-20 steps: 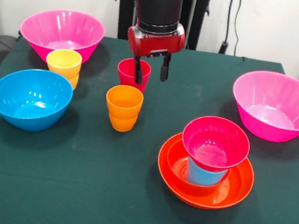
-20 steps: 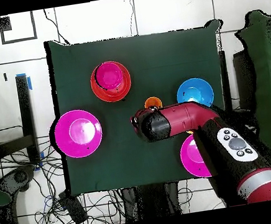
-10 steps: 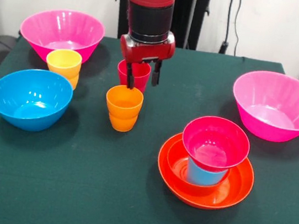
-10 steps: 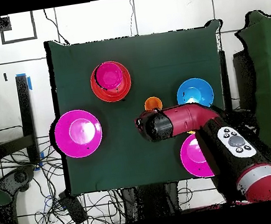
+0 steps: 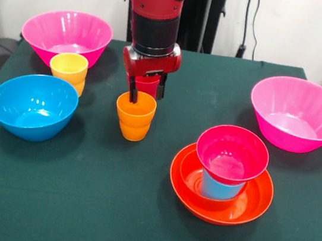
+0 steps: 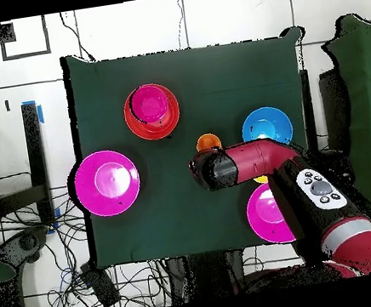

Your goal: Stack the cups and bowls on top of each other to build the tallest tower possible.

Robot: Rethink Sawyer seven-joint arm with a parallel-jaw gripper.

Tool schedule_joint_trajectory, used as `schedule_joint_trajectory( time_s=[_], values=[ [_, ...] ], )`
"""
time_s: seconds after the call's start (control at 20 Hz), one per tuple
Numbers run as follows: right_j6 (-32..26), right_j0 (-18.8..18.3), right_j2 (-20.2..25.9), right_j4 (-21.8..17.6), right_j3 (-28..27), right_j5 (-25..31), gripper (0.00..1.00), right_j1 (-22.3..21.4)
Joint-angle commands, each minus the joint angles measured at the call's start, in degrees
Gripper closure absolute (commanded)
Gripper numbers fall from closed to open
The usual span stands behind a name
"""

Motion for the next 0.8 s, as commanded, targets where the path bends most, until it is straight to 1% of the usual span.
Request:
schedule_joint_trajectory(
  time_s=[0.05, 0.25, 0.3, 0.5, 0.6, 0.7, 0.8],
  values=[
    [-1.5, -0.3, 1.9, -3.4, -5.3, -1.3, 0.0, 4.0],
    [-2.7, -0.6, 2.5, -3.4, -5.5, -0.5, 0.0, 4.5],
    [-2.8, -0.6, 2.5, -3.6, -5.1, -0.7, 1.0, 4.3],
    [-1.3, -0.7, 2.1, -4.1, -4.5, -3.1, 1.0, 3.8],
    [-1.3, -0.3, 1.9, -3.7, -4.6, -2.1, 1.0, 3.3],
    [-3.4, 0.0, 2.7, -2.7, -4.8, 1.8, 1.0, 1.7],
    [-5.9, -0.3, 4.1, 0.9, -4.0, 9.2, 1.0, -3.3]
  ],
)
